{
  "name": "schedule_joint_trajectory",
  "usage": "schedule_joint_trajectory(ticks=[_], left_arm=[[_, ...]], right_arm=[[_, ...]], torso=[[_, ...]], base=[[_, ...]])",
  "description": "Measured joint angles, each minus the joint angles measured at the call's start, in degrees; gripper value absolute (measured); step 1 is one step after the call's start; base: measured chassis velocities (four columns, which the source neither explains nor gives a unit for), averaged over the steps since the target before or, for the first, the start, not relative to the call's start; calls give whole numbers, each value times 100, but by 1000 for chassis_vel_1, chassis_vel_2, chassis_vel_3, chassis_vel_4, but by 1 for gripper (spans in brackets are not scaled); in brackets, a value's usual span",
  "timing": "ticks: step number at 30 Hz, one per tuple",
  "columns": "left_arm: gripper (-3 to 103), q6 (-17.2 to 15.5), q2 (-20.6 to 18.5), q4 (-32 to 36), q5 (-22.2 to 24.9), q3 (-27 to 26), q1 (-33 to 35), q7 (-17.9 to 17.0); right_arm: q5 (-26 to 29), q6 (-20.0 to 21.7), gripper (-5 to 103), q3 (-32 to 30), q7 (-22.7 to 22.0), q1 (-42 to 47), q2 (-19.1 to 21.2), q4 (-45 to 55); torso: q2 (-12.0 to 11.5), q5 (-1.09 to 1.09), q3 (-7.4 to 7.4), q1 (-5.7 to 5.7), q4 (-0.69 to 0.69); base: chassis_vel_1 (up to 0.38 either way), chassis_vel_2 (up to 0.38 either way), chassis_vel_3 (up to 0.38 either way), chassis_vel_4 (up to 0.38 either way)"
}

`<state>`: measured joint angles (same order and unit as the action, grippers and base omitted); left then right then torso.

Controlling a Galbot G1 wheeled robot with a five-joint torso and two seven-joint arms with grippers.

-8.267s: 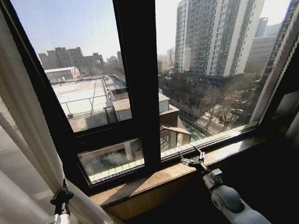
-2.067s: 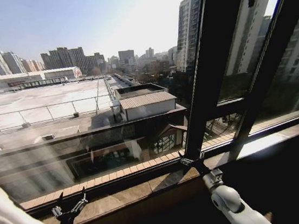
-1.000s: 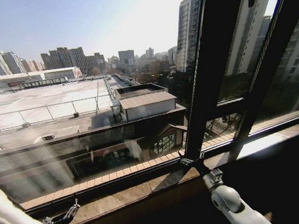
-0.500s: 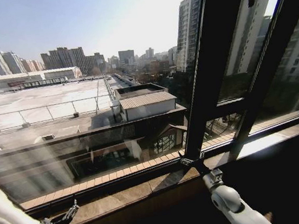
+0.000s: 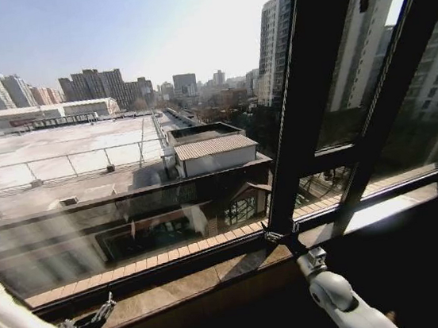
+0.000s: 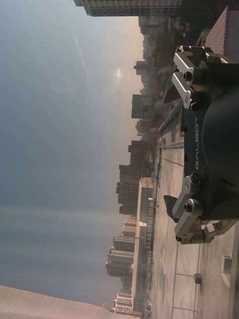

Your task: Open the curtains by pulling them apart, changing their state from closed to fully open.

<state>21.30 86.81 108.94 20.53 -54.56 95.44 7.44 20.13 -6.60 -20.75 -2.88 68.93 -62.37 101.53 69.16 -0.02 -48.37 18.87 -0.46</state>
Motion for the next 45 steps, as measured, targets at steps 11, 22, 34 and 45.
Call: schedule_joint_trajectory(ticks=[11, 22, 34, 45], left_arm=[[100, -2, 0, 1, 3, 2, 0, -1], [100, -3, 0, 2, 3, 2, 0, -1], [100, -3, 1, 2, 3, 2, 0, 0], [100, -3, 1, 2, 3, 1, -1, -1]], right_arm=[[0, 0, 100, 0, 0, 0, 0, 0], [0, 0, 100, 0, 0, 0, 0, 0], [0, 0, 100, -1, 0, 0, 0, 0], [0, 0, 100, -1, 0, 0, 0, 0]], torso=[[0, 0, 0, 0, 0], [0, 1, 0, 0, -1], [0, 0, 0, 0, -1], [0, 1, -1, 1, -1]], base=[[-258, -249, 245, 242], [-343, -347, 346, 344], [-362, -351, 355, 359], [-348, -353, 350, 347]])
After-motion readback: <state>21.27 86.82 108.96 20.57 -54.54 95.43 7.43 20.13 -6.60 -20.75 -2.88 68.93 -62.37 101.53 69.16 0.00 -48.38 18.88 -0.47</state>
